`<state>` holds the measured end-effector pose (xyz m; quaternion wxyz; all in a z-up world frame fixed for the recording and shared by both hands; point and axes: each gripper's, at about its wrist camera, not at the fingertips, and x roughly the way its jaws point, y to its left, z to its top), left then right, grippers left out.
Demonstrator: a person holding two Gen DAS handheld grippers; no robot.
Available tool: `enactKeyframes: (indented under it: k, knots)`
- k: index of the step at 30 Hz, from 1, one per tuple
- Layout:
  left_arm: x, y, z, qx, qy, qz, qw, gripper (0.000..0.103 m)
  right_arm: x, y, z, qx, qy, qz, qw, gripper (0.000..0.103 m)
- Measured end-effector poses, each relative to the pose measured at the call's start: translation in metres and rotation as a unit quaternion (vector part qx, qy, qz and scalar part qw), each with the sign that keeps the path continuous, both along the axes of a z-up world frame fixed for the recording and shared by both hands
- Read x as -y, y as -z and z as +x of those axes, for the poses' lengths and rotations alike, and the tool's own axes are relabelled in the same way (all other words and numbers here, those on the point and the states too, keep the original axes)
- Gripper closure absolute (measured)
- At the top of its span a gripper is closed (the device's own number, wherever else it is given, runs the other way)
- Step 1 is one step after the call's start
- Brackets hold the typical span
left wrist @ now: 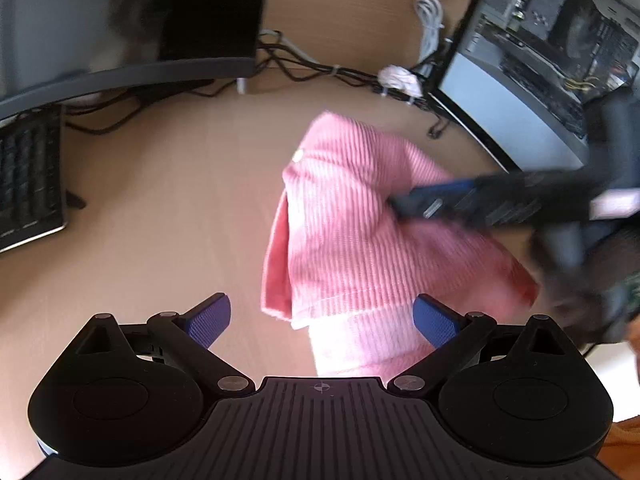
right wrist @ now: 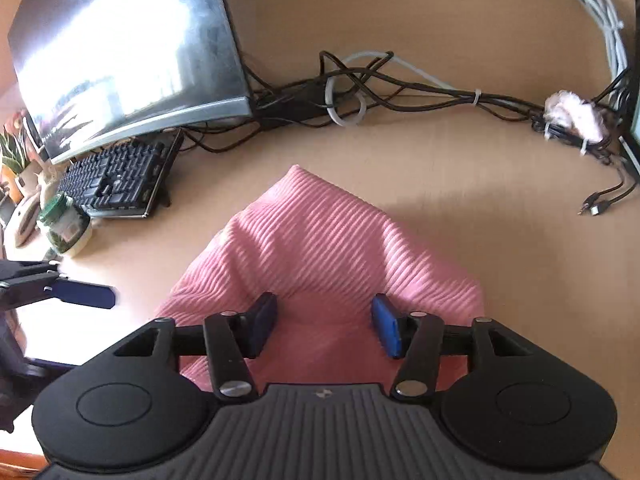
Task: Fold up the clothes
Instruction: 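Lay the folded bundle down and open the right tool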
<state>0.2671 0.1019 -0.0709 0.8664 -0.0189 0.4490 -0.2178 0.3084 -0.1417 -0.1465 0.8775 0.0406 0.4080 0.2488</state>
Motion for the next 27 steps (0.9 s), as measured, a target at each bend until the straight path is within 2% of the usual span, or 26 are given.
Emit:
enactKeyframes:
  k: [2, 4, 9, 13, 16, 20, 23, 27]
  knots:
    - [-0.006, -0.001, -0.003, 0.001, -0.010, 0.005, 0.9999, 0.002, 0.001, -0.009, -0.001, 0.002, 0.004, -0.007, 1.000, 0.048]
    - [-0.011, -0.002, -0.005, 0.004, -0.020, 0.011, 0.9997, 0.002, -0.004, -0.022, -0.015, 0.041, -0.009, -0.042, 0.998, 0.047]
    - [-0.009, 0.003, -0.006, 0.021, -0.029, 0.035, 0.9987, 0.002, -0.037, -0.046, -0.072, 0.142, -0.115, -0.117, 0.976, 0.047]
    - [0.000, 0.011, -0.003, 0.026, -0.023, 0.057, 0.9978, 0.002, -0.059, -0.037, -0.097, 0.155, -0.156, -0.146, 0.964, 0.051]
    - [-0.003, 0.010, -0.004, 0.025, -0.025, 0.051, 0.9981, 0.002, -0.070, -0.031, -0.106, 0.166, -0.173, -0.166, 0.957, 0.051]
    - [-0.021, 0.006, -0.005, 0.021, -0.060, 0.047, 0.9969, 0.002, -0.082, -0.026, -0.118, 0.205, -0.203, -0.210, 0.934, 0.051]
    - [-0.045, 0.003, -0.006, 0.008, -0.114, 0.044, 0.9924, 0.002, -0.105, -0.022, -0.117, 0.237, -0.228, -0.244, 0.912, 0.054]
    - [-0.074, 0.001, -0.011, -0.005, -0.171, 0.030, 0.9848, 0.002, -0.133, -0.010, -0.108, 0.247, -0.278, -0.302, 0.878, 0.060]
